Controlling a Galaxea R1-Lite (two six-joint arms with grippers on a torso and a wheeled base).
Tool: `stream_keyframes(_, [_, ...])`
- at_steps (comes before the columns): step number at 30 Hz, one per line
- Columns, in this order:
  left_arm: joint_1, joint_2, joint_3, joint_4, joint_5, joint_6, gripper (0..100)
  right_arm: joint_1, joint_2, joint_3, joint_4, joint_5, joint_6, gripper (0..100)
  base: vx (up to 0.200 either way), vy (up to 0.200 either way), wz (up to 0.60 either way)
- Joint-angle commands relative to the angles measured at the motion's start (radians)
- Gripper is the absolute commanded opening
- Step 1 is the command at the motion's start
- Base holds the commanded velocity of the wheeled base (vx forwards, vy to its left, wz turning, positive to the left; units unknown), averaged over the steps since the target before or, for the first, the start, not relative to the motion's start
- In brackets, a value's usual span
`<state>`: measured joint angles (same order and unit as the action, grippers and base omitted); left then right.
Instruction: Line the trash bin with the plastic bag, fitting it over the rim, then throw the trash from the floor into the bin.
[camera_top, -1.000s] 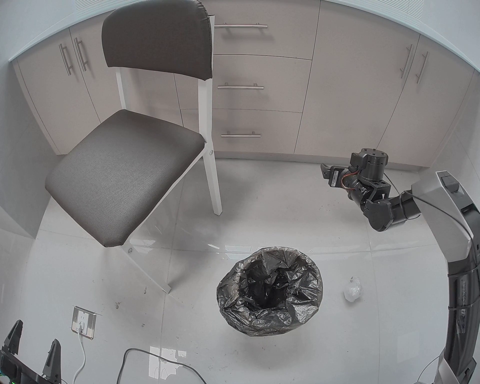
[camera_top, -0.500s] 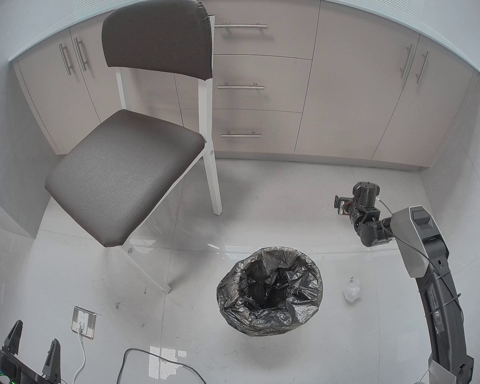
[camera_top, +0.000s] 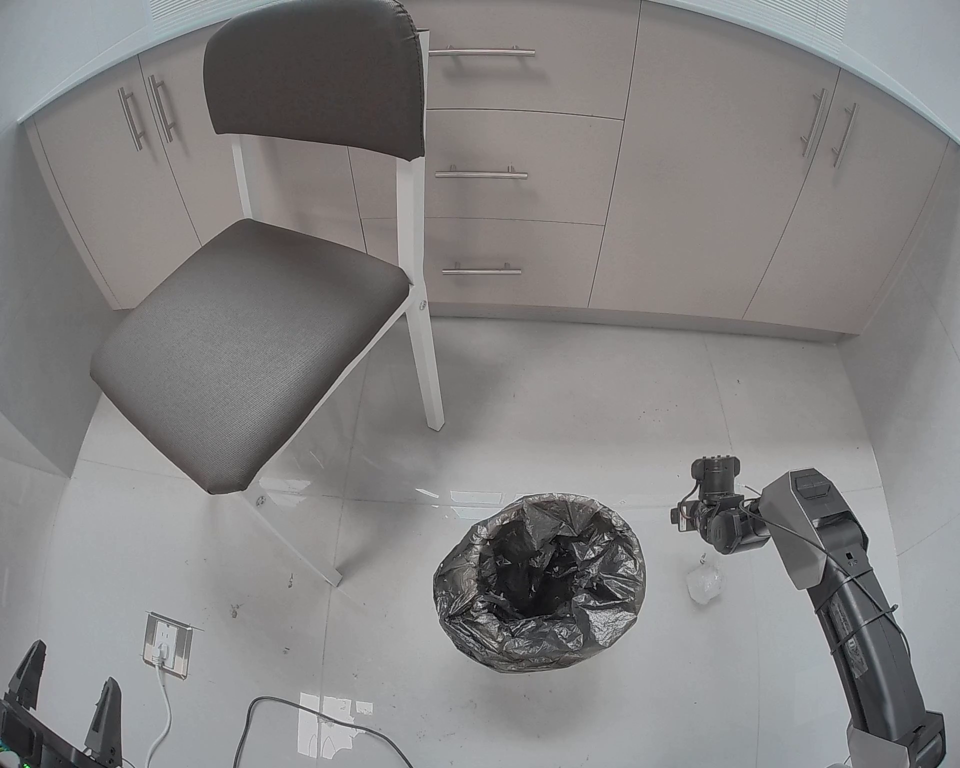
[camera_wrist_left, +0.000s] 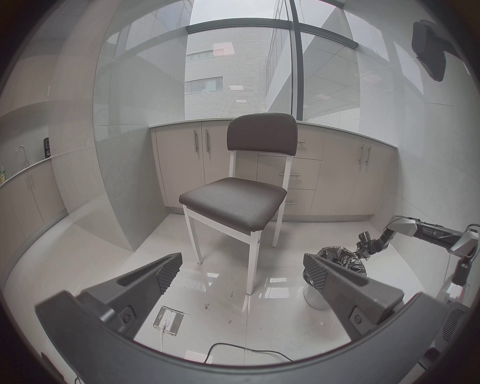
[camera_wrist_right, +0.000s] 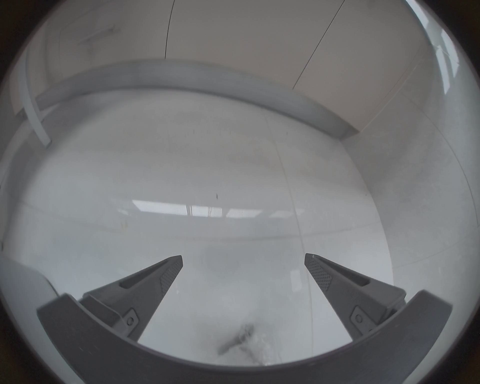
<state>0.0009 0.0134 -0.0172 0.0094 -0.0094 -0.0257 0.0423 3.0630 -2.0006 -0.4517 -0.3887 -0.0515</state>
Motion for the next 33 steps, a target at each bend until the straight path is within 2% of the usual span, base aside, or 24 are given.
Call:
stream_keyframes(1, [0.001, -0.013, 0.013, 0.000, 0.000, 0.000, 100, -0.016, 0.037, 0.001, 0.057, -0.004, -0.002, 100, 0.000, 0.000, 0.00])
stream_keyframes(7, [0.001, -0.013, 0.013, 0.000, 0.000, -0.002, 100, -0.024, 0.037, 0.001, 0.073, -0.004, -0.004, 100, 0.000, 0.000, 0.00])
stream_keyframes(10, [0.001, -0.013, 0.013, 0.000, 0.000, -0.002, 100, -0.022, 0.037, 0.001, 0.131, -0.002, -0.005, 100, 0.000, 0.000, 0.00])
stream_keyframes(18, [0.001, -0.013, 0.013, 0.000, 0.000, -0.002, 100, -0.012, 0.037, 0.001, 0.194, 0.047, -0.005, 100, 0.000, 0.000, 0.00])
stream_keyframes(24, [0.001, -0.013, 0.013, -0.002, 0.002, -0.002, 100, -0.009, 0.037, 0.001, 0.200, 0.056, -0.007, 100, 0.000, 0.000, 0.00])
stream_keyframes(33, [0.001, -0.013, 0.013, -0.002, 0.002, -0.002, 100, -0.009, 0.037, 0.001, 0.222, 0.067, -0.088, 100, 0.000, 0.000, 0.00])
